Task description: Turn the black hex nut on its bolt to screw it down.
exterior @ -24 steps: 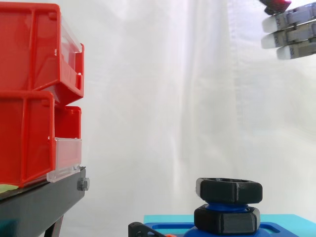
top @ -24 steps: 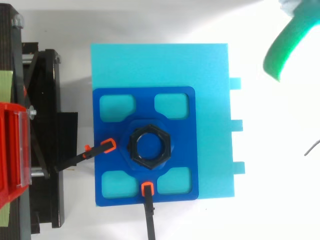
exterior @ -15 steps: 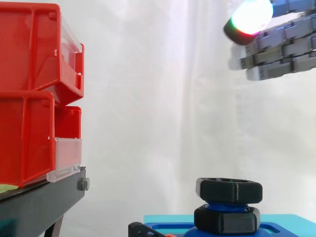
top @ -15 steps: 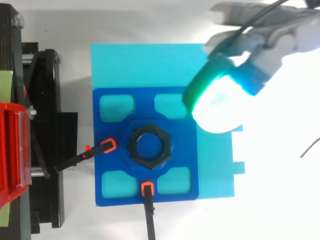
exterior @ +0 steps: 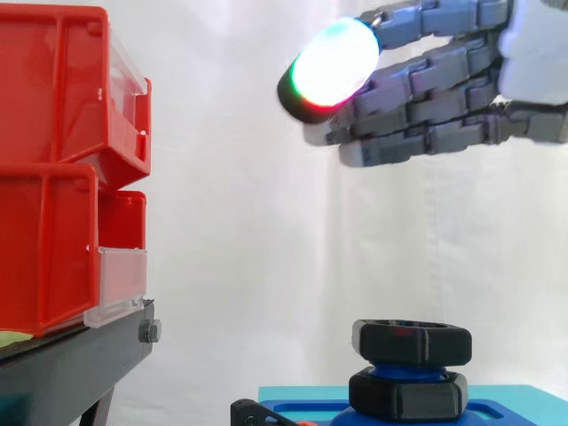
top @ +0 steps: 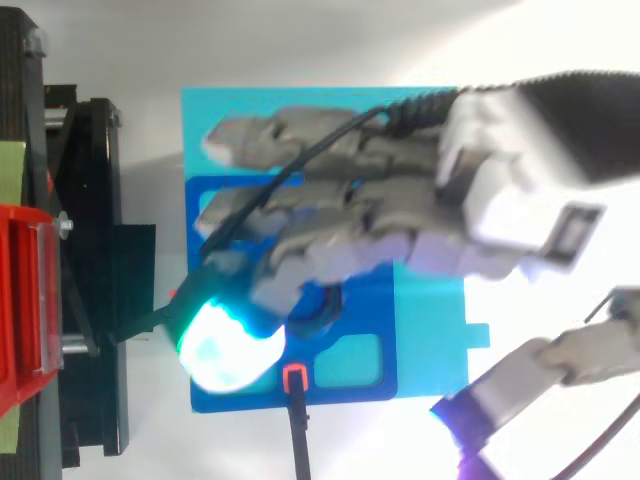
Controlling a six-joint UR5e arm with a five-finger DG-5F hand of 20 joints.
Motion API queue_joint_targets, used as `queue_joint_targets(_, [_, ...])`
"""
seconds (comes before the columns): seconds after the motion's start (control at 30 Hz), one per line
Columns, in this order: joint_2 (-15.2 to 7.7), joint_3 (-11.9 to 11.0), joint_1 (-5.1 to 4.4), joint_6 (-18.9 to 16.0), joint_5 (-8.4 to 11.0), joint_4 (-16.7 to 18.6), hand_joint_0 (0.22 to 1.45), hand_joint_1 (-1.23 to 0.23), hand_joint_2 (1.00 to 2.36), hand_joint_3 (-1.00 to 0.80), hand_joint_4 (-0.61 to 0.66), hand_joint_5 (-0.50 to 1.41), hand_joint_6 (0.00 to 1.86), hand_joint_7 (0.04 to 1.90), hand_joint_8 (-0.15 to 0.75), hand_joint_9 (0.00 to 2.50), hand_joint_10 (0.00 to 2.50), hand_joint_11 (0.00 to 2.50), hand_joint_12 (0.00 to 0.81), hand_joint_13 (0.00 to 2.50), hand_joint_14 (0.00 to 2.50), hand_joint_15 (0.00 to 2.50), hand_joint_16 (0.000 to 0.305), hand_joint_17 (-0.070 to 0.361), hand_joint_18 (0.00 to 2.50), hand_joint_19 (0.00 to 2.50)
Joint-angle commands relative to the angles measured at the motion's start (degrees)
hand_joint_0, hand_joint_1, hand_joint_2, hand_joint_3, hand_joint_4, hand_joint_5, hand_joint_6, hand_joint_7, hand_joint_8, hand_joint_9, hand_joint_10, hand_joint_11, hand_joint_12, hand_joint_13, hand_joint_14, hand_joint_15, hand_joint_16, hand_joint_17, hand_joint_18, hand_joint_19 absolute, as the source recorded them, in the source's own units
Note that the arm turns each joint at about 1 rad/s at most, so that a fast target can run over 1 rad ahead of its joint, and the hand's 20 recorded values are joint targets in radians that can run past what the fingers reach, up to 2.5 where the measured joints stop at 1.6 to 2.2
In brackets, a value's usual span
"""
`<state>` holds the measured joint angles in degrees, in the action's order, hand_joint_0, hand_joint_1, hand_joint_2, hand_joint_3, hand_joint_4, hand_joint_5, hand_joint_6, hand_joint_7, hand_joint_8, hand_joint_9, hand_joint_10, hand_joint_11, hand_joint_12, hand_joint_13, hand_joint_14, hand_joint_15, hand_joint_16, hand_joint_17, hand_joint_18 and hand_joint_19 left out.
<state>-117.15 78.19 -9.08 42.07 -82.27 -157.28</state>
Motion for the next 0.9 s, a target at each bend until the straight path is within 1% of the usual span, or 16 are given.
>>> queue_joint_targets(0.0, [-1.41,-0.05,-0.94,6.71,-1.05,3.91,0.49,-0.45,1.0,-0.5,0.2,-0.19,0.5,0.79,0.302,0.28,0.0,0.09,0.394,0.0,0.0,0.0,0.06,0.135,0.0,0.08])
queue_joint_targets(0.03, [-1.41,-0.05,-0.94,6.71,-1.05,3.91,0.49,-0.44,1.0,-0.5,0.21,-0.18,0.5,0.81,0.301,0.28,0.0,0.09,0.393,0.0,0.0,0.0,0.06,0.135,0.0,0.08])
queue_joint_targets(0.1, [-1.85,-0.14,-1.56,9.96,-1.22,4.7,0.49,-0.44,1.0,-0.5,0.22,-0.18,0.5,0.85,0.301,0.28,0.0,0.09,0.392,0.0,0.0,0.0,0.06,0.135,0.0,0.08])
queue_joint_targets(0.17, [-1.94,-0.05,-1.91,12.68,-1.22,4.88,0.49,-0.44,1.0,-0.5,0.23,-0.17,0.5,0.89,0.3,0.29,0.0,0.09,0.39,0.0,0.0,0.0,0.059,0.134,0.0,0.08])
queue_joint_targets(0.2, [-2.99,-0.14,-2.17,15.23,-1.22,5.05,0.5,-0.44,1.0,-0.5,0.24,-0.16,0.5,0.93,0.3,0.29,0.0,0.09,0.387,0.01,0.0,0.0,0.059,0.133,0.0,0.07])
queue_joint_targets(0.27, [-3.08,-0.14,-2.44,16.55,-1.22,5.05,0.5,-0.44,1.0,-0.5,0.24,-0.15,0.5,0.95,0.3,0.3,0.0,0.09,0.385,0.01,0.0,0.0,0.059,0.132,0.0,0.08])
queue_joint_targets(0.33, [-3.08,-0.14,-2.88,18.57,-1.13,5.23,0.5,-0.44,1.0,-0.5,0.23,-0.15,0.5,0.95,0.299,0.31,0.0,0.1,0.382,0.01,0.0,0.0,0.059,0.132,0.0,0.08])
queue_joint_targets(0.37, [-3.08,-0.14,-2.96,18.93,-1.05,5.23,0.5,-0.44,1.0,-0.5,0.24,-0.15,0.5,0.95,0.299,0.31,0.0,0.09,0.382,0.01,0.0,0.0,0.058,0.131,0.0,0.07])
queue_joint_targets(0.4, [-3.08,-0.05,-3.31,20.77,-0.96,4.88,0.5,-0.44,1.0,-0.5,0.24,-0.15,0.5,0.96,0.298,0.31,0.0,0.09,0.382,0.01,0.0,0.0,0.058,0.131,0.0,0.07])
queue_joint_targets(0.5, [-3.17,-0.05,-3.58,23.41,-1.13,4.96,0.5,-0.44,1.0,-0.5,0.24,-0.14,0.5,0.98,0.296,0.31,0.0,0.09,0.38,0.02,0.0,0.0,0.058,0.131,0.0,0.08])
queue_joint_targets(0.53, [-3.78,-0.05,-3.58,24.55,-1.05,5.05,0.5,-0.44,1.0,-0.5,0.24,-0.14,0.5,0.98,0.298,0.32,0.0,0.1,0.379,0.02,0.0,0.0,0.058,0.131,0.0,0.08])
queue_joint_targets(0.7, [-3.87,-0.05,-3.75,26.13,-1.22,5.23,0.51,-0.45,1.0,-0.5,0.23,-0.14,0.5,0.99,0.296,0.36,0.0,0.11,0.372,0.04,0.0,0.0,0.057,0.129,0.0,0.07])
queue_joint_targets(0.8, [-3.87,-0.14,-3.84,27.8,-1.22,4.88,0.51,-0.45,1.0,-0.5,0.23,-0.13,0.5,1.0,0.296,0.39,0.0,0.13,0.367,0.05,0.0,0.0,0.056,0.127,0.01,0.07])
queue_joint_targets(0.83, [-4.31,-0.05,-3.84,28.68,-1.22,4.61,0.51,-0.45,1.0,-0.5,0.23,-0.13,0.5,1.01,0.296,0.4,0.0,0.13,0.368,0.06,0.0,0.0,0.056,0.127,0.0,0.07])
queue_joint_targets(0.87, [-4.84,-0.05,-3.84,28.77,-1.22,4.35,0.51,-0.45,1.0,-0.5,0.23,-0.12,0.5,1.02,0.294,0.41,0.0,0.15,0.367,0.06,0.0,0.0,0.056,0.126,0.0,0.08])
